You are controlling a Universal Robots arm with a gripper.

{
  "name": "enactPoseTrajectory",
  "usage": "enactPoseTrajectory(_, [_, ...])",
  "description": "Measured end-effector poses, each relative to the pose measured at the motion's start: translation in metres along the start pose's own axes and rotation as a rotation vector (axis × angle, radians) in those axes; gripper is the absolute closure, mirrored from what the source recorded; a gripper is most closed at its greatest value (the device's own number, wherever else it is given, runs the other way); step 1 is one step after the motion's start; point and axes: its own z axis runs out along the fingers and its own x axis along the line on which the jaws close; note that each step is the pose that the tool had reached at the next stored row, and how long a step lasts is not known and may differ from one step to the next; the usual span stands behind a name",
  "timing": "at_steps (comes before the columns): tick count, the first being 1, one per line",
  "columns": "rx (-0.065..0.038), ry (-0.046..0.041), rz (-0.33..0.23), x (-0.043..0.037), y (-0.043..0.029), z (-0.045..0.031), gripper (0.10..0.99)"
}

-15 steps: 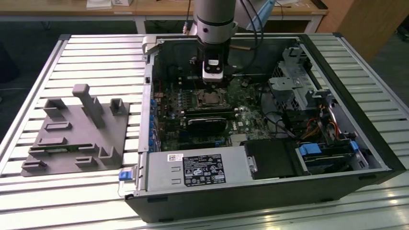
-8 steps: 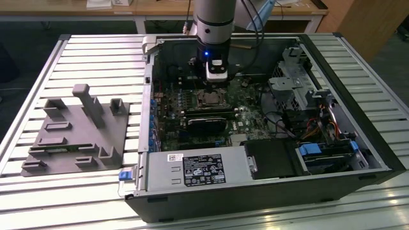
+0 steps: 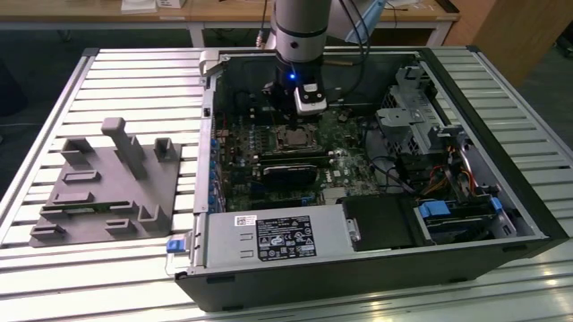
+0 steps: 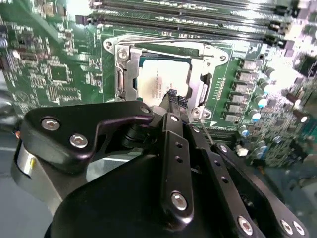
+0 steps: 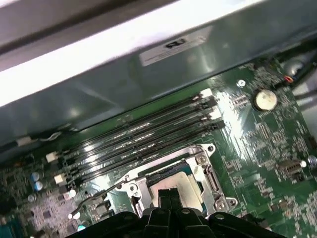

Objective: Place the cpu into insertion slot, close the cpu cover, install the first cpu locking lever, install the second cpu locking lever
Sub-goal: 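Close the cpu cover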

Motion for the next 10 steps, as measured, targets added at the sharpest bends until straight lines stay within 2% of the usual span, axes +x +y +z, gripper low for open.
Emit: enactPoseTrajectory(10, [0.001, 0.008, -0.176, 0.0, -0.0002, 0.0038, 0.98])
